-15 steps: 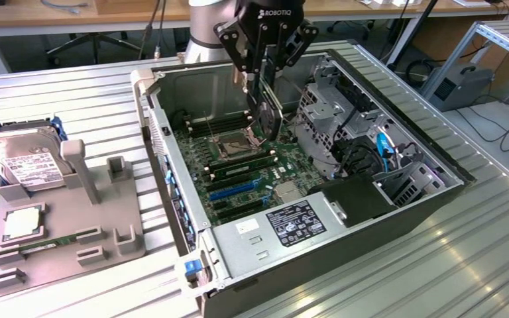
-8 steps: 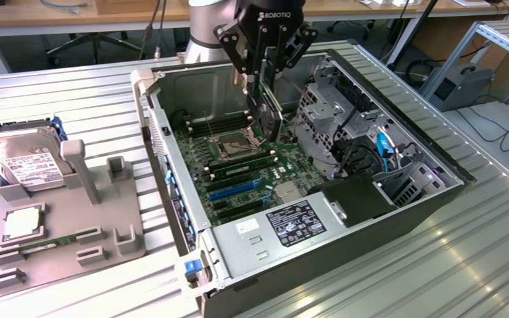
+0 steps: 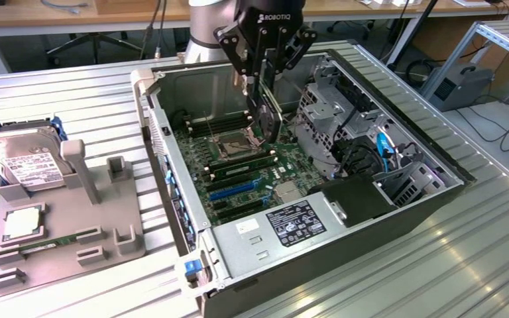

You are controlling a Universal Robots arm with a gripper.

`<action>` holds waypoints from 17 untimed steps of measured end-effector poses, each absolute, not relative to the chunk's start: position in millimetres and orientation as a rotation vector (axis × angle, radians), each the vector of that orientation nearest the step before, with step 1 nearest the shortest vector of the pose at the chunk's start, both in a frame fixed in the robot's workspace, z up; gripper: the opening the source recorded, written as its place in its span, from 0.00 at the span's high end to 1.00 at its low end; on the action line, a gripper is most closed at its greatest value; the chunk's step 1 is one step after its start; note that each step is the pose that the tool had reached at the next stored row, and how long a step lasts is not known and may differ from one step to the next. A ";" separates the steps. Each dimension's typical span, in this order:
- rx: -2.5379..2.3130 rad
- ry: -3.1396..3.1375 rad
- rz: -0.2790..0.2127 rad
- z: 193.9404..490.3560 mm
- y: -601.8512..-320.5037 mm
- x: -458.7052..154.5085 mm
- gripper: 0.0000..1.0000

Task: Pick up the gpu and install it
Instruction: 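Pick up the gpu and move the gpu toward the slot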

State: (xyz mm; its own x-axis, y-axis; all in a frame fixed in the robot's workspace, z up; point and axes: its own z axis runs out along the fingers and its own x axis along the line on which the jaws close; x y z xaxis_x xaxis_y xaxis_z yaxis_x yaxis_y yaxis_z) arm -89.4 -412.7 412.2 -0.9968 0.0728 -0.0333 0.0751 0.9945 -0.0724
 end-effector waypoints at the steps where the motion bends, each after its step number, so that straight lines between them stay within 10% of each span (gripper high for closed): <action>1: 0.115 3.107 -0.114 411.9 -412.7 -89.4 0.73; 17: 0.115 3.107 -0.114 405.9 -412.7 -89.3 0.73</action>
